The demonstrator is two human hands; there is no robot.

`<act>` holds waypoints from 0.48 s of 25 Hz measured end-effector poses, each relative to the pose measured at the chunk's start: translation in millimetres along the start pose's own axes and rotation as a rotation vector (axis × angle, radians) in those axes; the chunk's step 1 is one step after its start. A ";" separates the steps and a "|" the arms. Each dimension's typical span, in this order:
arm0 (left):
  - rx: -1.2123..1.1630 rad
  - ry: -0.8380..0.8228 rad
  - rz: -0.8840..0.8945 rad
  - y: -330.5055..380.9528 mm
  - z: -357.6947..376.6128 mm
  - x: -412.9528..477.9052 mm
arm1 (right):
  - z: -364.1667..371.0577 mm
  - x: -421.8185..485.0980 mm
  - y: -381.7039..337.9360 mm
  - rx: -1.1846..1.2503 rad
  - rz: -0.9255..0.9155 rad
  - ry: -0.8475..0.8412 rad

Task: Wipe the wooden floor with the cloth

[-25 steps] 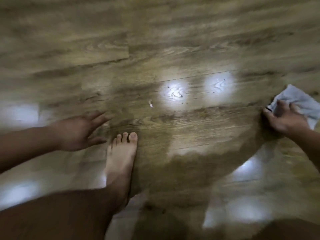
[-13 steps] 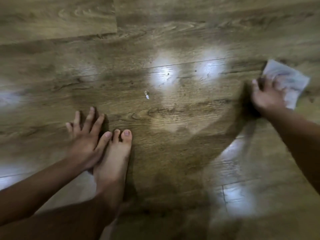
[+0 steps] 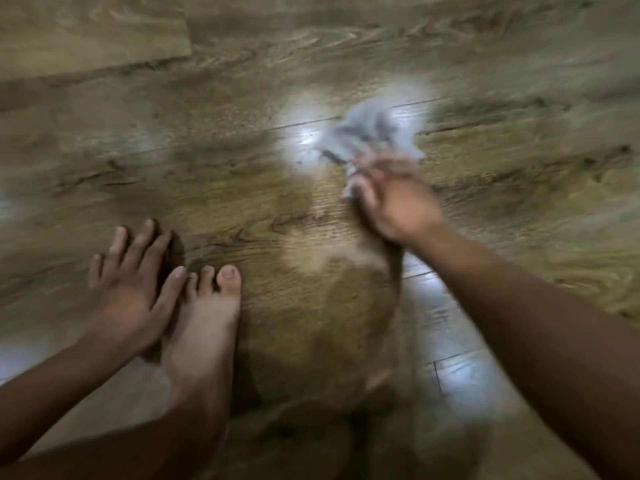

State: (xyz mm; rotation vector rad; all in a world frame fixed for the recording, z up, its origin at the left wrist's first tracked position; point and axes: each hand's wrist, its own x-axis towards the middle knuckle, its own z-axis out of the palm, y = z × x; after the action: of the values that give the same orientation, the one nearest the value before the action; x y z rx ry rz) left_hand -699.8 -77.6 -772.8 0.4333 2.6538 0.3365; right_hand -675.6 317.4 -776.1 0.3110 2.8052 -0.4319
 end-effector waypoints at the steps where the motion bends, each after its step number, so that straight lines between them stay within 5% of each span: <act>1: 0.006 0.044 -0.003 2.9 -4.1 4.0 | -18.4 -1.0 59.1 -0.009 0.144 0.080; 4: 0.102 0.136 0.007 9.3 -14.3 16.4 | -53.8 -1.0 180.2 0.008 0.525 0.118; 7: 0.112 0.106 0.074 25.1 -17.9 32.7 | -39.4 21.8 128.4 0.061 0.682 0.181; 10: 0.053 0.087 0.248 44.5 -12.7 46.5 | -2.2 9.7 -9.7 -0.021 0.390 0.165; 12: -0.003 0.113 0.311 47.2 -7.9 48.9 | 22.4 -12.3 -91.0 -0.049 0.011 -0.032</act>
State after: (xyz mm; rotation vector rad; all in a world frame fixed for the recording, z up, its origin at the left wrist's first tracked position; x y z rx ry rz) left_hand -733.7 -18.3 -769.9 0.8527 2.6920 0.4716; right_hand -681.6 223.3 -769.0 0.3067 2.7766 -0.3615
